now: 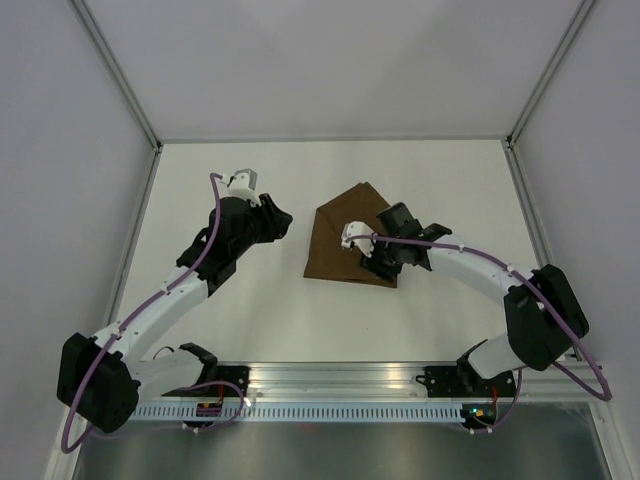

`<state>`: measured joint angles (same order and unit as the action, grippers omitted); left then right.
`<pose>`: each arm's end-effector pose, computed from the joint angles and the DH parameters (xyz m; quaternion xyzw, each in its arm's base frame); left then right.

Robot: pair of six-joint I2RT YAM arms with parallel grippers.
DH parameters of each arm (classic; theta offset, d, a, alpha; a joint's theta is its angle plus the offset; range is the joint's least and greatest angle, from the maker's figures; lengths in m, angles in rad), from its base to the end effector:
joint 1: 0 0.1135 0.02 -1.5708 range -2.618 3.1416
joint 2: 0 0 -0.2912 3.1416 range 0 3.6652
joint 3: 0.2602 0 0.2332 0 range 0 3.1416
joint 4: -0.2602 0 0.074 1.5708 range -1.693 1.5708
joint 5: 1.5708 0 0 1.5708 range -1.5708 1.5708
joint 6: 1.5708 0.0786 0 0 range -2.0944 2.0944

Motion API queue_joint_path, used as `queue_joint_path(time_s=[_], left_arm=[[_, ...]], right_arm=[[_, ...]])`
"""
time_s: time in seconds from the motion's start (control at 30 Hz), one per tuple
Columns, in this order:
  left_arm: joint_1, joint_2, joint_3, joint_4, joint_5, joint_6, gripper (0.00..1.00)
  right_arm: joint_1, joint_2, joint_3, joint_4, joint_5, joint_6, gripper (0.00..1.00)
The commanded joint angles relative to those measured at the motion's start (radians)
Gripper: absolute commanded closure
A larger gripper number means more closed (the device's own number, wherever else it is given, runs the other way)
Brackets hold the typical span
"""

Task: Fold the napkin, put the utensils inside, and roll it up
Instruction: Fold the napkin, then roll the napkin with the utensil

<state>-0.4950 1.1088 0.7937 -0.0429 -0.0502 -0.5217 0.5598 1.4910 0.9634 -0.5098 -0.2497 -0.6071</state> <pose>0.2358 -0.1228 0.3079 -0.0253 0.8212 -0.2593 0.5077 0.2422 0.1747 0.2129 -0.5547 0.7807 0.1139 0.2643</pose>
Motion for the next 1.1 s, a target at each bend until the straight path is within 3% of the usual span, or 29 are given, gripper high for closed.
queue_joint_path(time_s=[0.0,0.3,0.67,1.07], left_arm=[[0.003,0.0,0.009,0.021,0.006,0.019,0.55],[0.003,0.022,0.004,0.037,0.009,-0.003,0.55],[0.003,0.002,0.027,0.0,0.012,0.025,0.55],[0.003,0.013,0.024,0.005,0.019,0.042,0.55]], right_arm=[[0.054,-0.08,-0.066,0.112,0.055,-0.092,0.42],[0.109,-0.081,-0.098,0.162,0.05,-0.12,0.35],[0.21,0.037,-0.031,0.195,0.089,-0.105,0.31],[0.227,0.161,-0.023,0.257,0.132,-0.129,0.38]])
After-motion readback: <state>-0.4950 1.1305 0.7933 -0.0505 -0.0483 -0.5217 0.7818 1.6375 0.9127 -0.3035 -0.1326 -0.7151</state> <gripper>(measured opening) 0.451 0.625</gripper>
